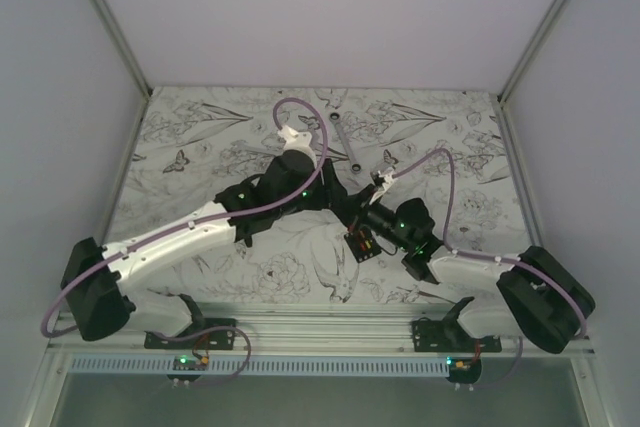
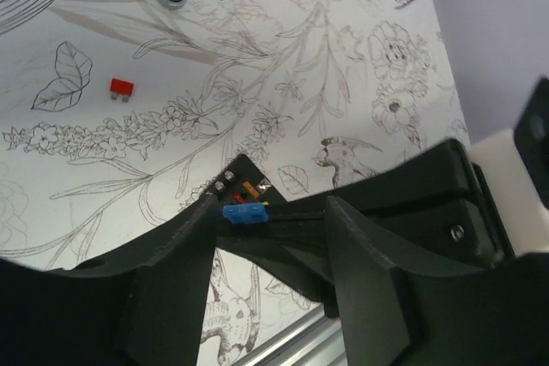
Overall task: Snap on the fuse box
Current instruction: Pick up the fuse from the center of the board.
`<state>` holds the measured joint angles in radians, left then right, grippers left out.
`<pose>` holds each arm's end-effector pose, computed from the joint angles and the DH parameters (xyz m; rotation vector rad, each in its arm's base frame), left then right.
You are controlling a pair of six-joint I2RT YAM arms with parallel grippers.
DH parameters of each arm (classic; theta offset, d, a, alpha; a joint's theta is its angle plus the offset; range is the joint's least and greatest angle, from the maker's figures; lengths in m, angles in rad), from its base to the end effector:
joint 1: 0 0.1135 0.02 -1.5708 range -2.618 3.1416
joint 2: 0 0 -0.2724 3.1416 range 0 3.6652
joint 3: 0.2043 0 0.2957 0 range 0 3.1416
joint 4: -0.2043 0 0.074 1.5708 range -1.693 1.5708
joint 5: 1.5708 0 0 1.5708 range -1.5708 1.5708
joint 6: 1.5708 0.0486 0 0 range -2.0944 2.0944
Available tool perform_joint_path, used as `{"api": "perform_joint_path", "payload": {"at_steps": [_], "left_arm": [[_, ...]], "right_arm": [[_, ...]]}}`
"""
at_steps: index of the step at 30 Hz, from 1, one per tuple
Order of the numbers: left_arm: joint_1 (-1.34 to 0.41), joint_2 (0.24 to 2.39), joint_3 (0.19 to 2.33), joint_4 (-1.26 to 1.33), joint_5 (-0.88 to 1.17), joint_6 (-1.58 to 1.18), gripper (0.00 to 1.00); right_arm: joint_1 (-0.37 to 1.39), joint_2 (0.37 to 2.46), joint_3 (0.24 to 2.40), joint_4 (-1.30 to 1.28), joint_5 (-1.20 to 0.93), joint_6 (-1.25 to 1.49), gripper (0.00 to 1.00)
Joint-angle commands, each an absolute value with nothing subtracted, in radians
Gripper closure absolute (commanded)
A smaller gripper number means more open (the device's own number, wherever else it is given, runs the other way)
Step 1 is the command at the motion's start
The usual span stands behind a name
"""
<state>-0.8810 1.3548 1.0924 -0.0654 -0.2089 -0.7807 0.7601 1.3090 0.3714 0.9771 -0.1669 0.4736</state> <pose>0.2444 -0.2805 0.3233 -0.0496 2.0015 -0.9148 0.2054 0.2064 0.1835 -0.3737 1.5958 1.0940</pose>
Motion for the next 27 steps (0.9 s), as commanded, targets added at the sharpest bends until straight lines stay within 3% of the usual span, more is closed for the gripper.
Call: {"api": "perform_joint_path", "payload": {"at_steps": [1, 9, 14, 27], "left_arm": [[-0.832, 1.281, 1.082, -0.041, -0.037, -0.555, 0.42], [-0.731, 1.139, 1.02, -0.04, 0.361, -0.238, 0.42], [-0.713, 1.111, 1.002, -0.047, 0.56, -0.094, 0.49], [-0.698, 1.151, 1.013, -0.059, 0.726, -0.024, 0.73]], "right_arm": [[0.712, 1.273, 0.413, 0.912, -0.333, 0.41, 1.0], [0.634, 1.186, 0.451, 0.755, -0.605, 0.347, 1.0], [0.63, 1.13, 0.498, 0.628, -0.728, 0.3, 1.0], [0.629, 1.054, 0.536, 0.516, -0.821, 0.262, 1.0]]}}
